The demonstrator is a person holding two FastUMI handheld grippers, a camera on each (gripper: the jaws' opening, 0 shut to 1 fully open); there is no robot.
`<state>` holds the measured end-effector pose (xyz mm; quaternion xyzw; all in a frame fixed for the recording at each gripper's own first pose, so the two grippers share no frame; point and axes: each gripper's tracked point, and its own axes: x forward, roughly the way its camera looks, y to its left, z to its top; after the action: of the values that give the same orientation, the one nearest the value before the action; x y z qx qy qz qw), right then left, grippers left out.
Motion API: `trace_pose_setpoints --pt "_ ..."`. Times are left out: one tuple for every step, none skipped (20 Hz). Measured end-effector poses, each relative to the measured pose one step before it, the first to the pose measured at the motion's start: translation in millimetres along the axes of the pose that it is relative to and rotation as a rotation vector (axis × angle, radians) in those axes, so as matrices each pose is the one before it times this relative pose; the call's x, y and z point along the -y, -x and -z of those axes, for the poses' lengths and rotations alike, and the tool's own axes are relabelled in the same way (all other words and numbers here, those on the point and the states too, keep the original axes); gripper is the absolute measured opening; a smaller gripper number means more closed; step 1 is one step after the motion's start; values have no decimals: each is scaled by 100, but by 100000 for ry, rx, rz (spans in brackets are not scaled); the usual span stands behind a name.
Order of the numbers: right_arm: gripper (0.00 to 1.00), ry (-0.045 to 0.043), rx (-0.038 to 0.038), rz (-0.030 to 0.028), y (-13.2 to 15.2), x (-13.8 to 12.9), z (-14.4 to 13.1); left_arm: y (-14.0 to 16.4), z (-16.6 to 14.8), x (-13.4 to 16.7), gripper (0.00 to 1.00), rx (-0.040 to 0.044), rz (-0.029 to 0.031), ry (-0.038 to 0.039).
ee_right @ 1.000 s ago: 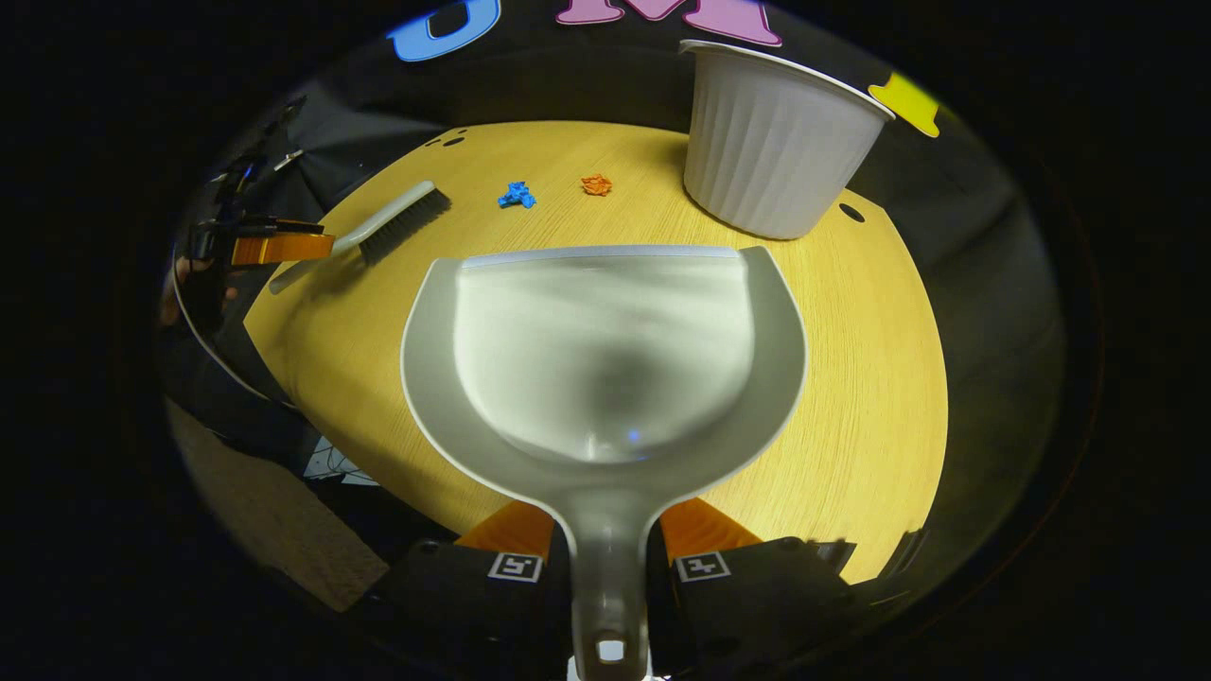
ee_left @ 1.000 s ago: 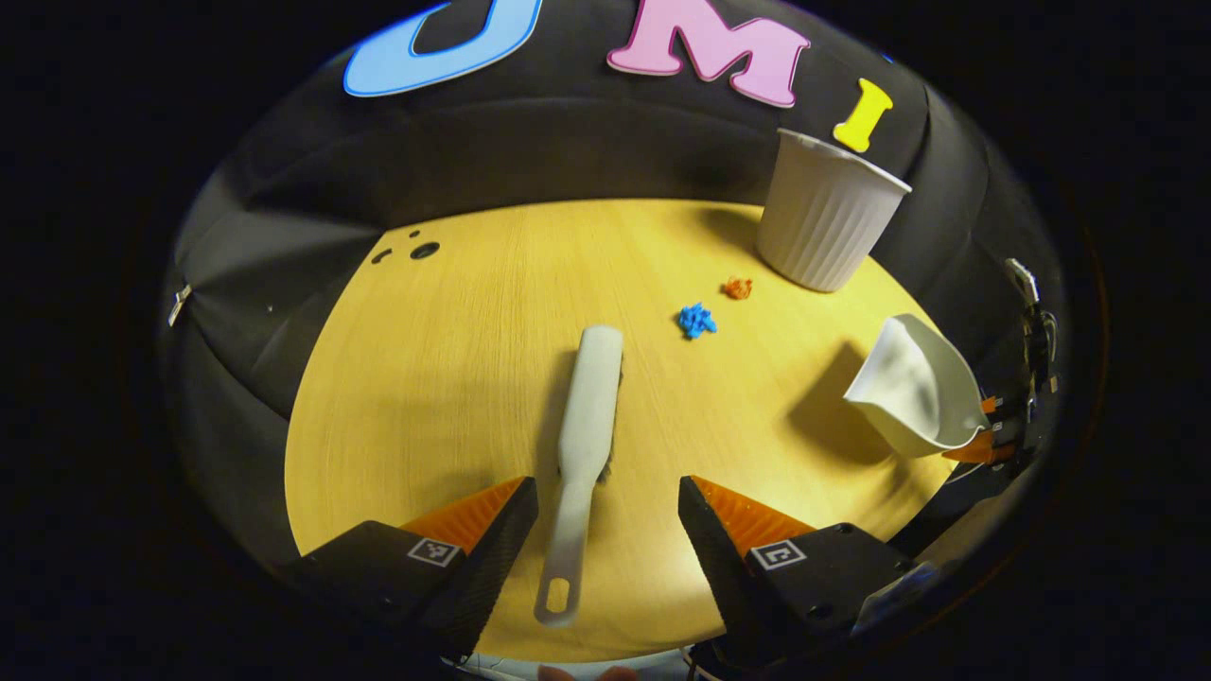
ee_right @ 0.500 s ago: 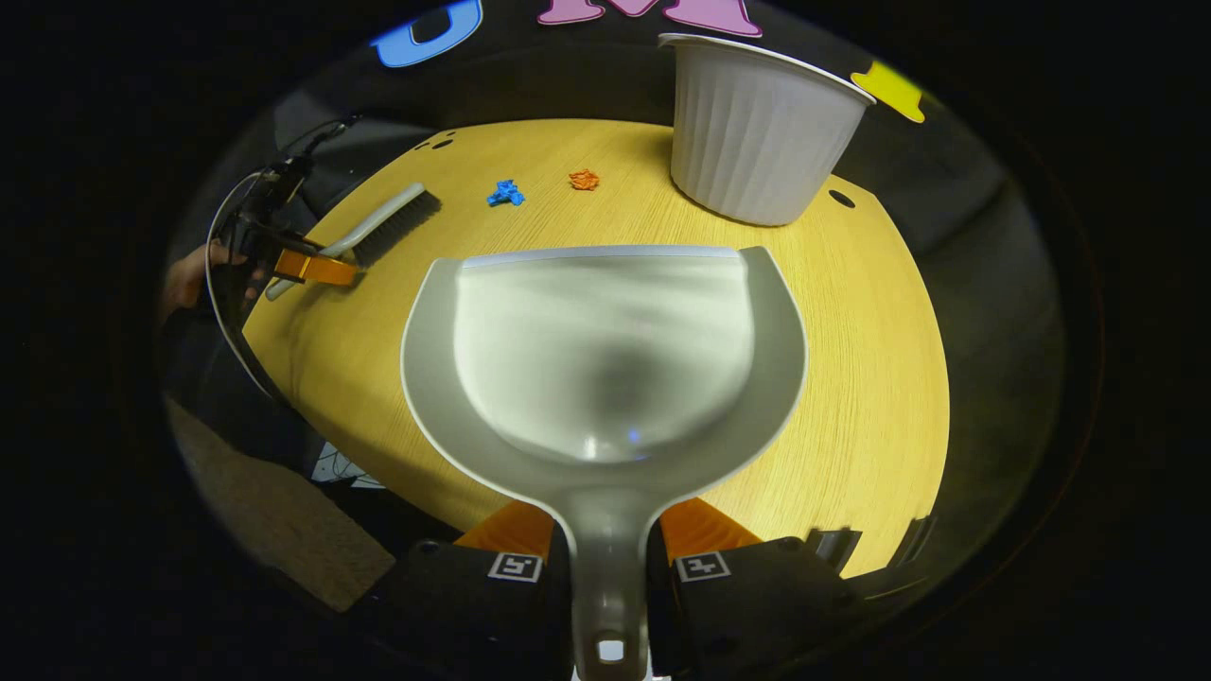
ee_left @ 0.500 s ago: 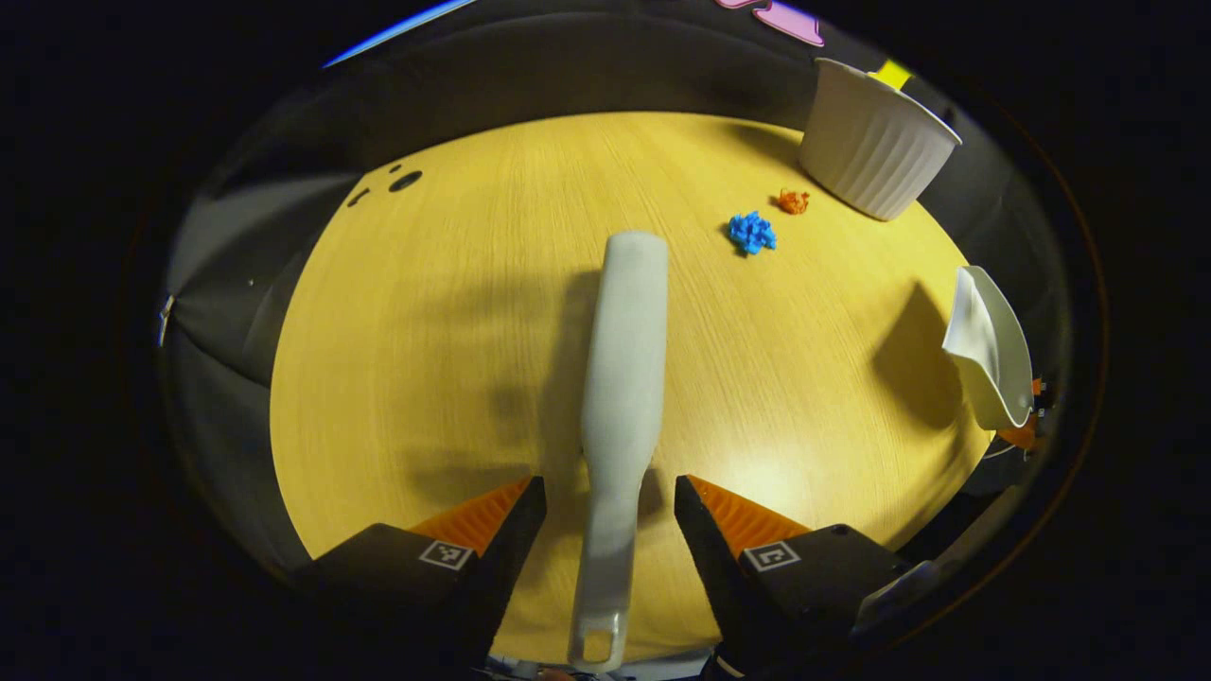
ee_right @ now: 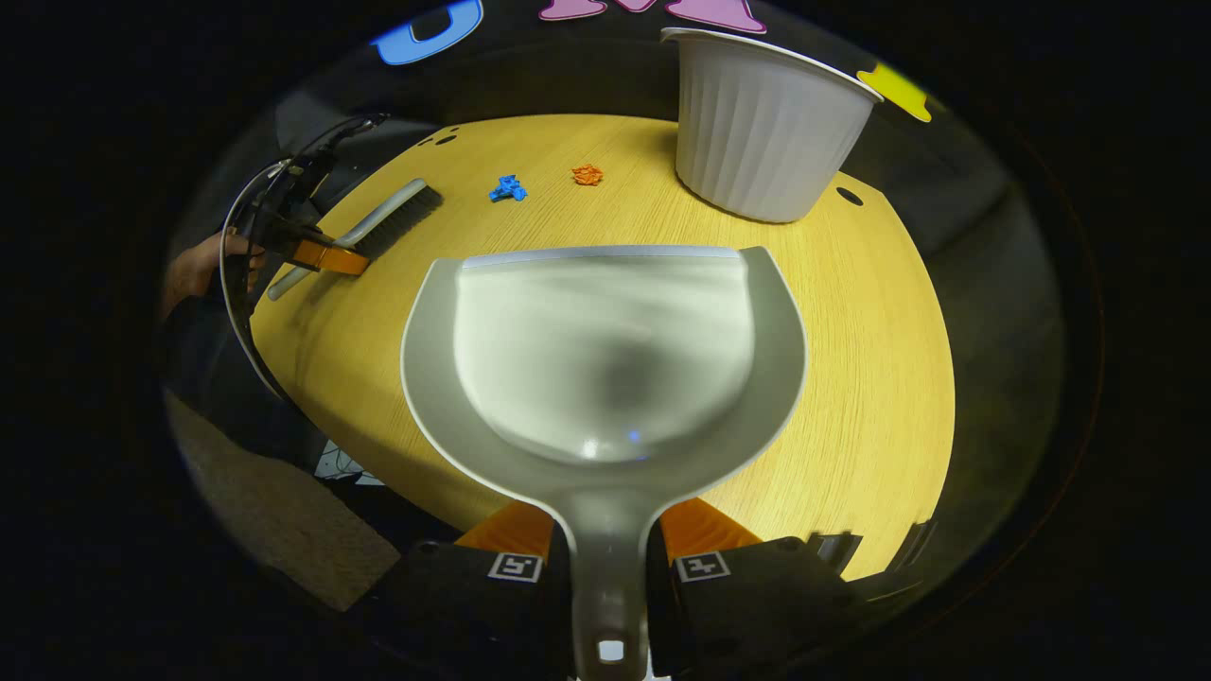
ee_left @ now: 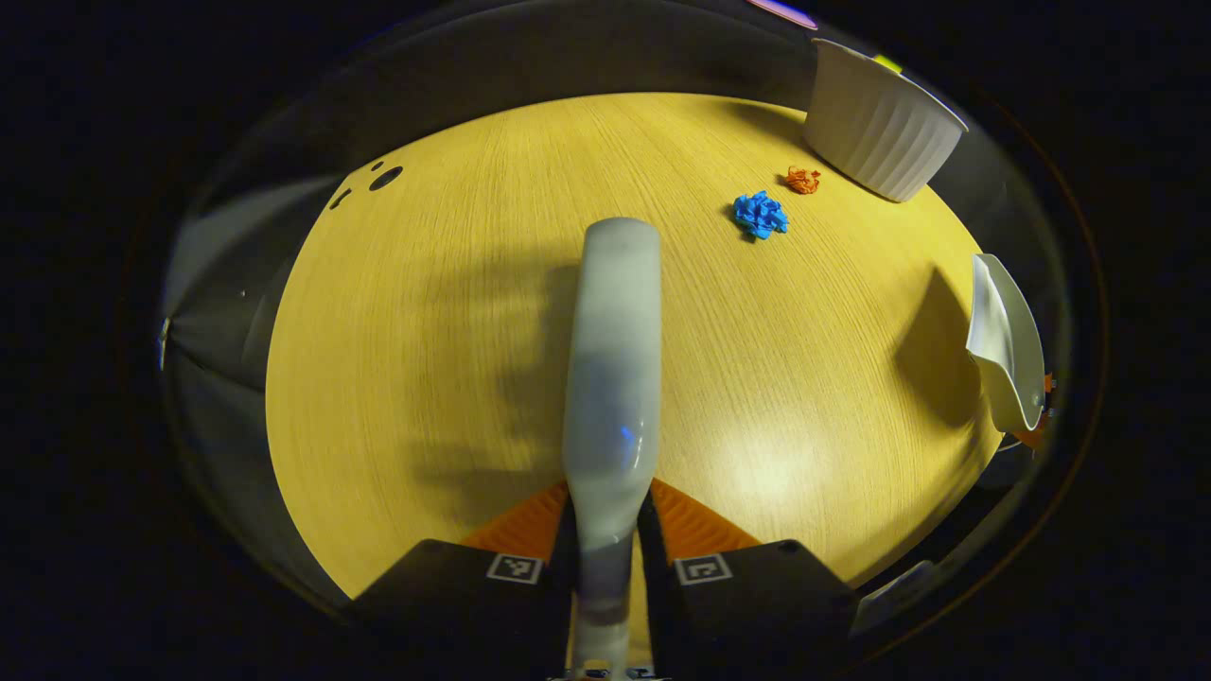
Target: Pick up the small broom and dustpan from the desktop, sweep the trash into the dustpan with the broom, and then empty the trash into the garbage bin.
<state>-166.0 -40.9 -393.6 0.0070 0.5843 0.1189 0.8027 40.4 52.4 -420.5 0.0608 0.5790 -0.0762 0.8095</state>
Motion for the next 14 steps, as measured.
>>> trace_pose_setpoints --pt "36 512 -683 -769 3 -126 -47 -286 133 40 28 -863 -187 -644" --pt "36 580 -944 -706 10 -119 -76 129 -308 -31 27 479 -229 566" --pt "36 962 -1200 -668 57 -165 13 188 -561 98 26 1400 478 1482" --pt "36 1352 -1403 -353 53 -42 -106 403 -1038 115 27 2710 30 1296" --pt "36 1767 -1398 -77 7 -87 -172 277 -1128 -137 26 2838 -1003 214" --pt "39 2020 -1592 116 -105 -26 -222 297 -1408 -165 26 2742 -1136 -825" --pt "36 2435 -1400 148 -309 -83 -270 194 -1461 138 26 2243 -188 -1355" --pt "36 2714 -1550 211 -266 23 -241 -105 -1331 303 26 950 534 -1404" --pt "36 2507 -1693 486 -73 88 -119 -232 -1400 177 26 759 -44 -2247" --pt "39 1962 -1387 284 -165 55 -211 -236 -1237 116 26 558 -561 -2140" --pt "36 1141 -1648 -385 -76 24 -182 -459 -1182 284 26 215 -87 -2180" --pt "36 248 -1837 -843 -253 -94 -215 -570 -1236 441 24 357 551 -1789" --pt "39 103 -1318 -820 -259 -43 -263 -703 -1191 753 25 -68 767 -1863" --pt "36 498 -943 -738 -139 41 -351 -550 -833 575 26 -404 513 -2393"
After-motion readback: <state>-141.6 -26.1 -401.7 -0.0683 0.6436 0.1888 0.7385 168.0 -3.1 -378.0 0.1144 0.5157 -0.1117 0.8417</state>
